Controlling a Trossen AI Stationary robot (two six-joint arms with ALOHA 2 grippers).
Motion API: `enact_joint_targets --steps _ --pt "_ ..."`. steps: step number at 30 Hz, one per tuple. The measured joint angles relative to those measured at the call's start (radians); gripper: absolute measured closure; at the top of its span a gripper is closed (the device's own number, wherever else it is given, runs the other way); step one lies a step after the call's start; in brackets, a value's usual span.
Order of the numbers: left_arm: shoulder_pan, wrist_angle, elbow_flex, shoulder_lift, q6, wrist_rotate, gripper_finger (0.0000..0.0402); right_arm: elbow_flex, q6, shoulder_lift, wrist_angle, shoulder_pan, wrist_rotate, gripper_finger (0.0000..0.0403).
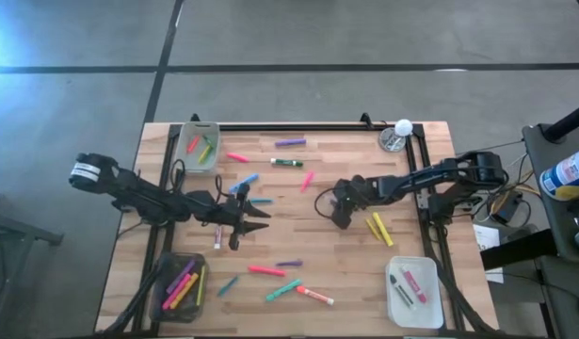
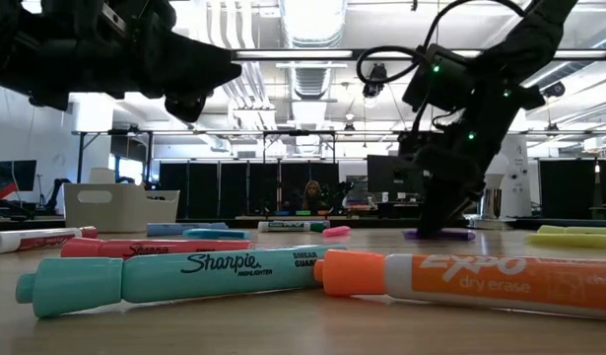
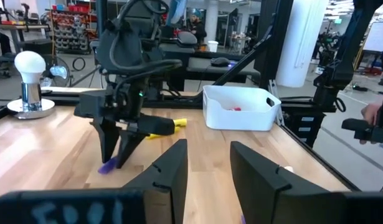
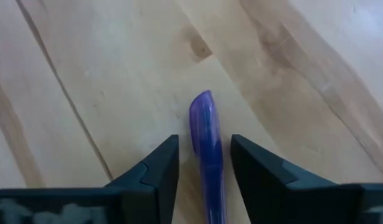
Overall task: Pick & Place Markers
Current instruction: Put the right violet pen into the gray bin
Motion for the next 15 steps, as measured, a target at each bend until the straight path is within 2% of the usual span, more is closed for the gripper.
enact_joint_targets --steps 3,7,10,12,15 --pt "0.0 -0.016 0.0 0.0 0.0 -0.018 0.0287 0.001 -0.002 0.015 0.005 -0.002 0.006 0.0291" --pt "0.0 -0.039 0.0 0.0 -0.012 -0.139 0.0287 -0.001 -0.007 -0.007 0.009 0.004 0.004 0.0339" --pt "0.0 -0.039 0.0 0.0 -0.028 -0.175 0.0287 -0.005 -0.009 -0.041 0.016 0.012 -0.016 0.0368" --pt "0.0 -0.038 0.0 0.0 -0.029 -0.177 0.0287 -0.01 -0.011 -0.063 0.047 0.027 -0.025 0.0372" --pt "0.0 -0.037 0.0 0.0 -0.029 -0.177 0.0287 -0.012 -0.037 -0.091 0.219 0.058 -0.019 0.037"
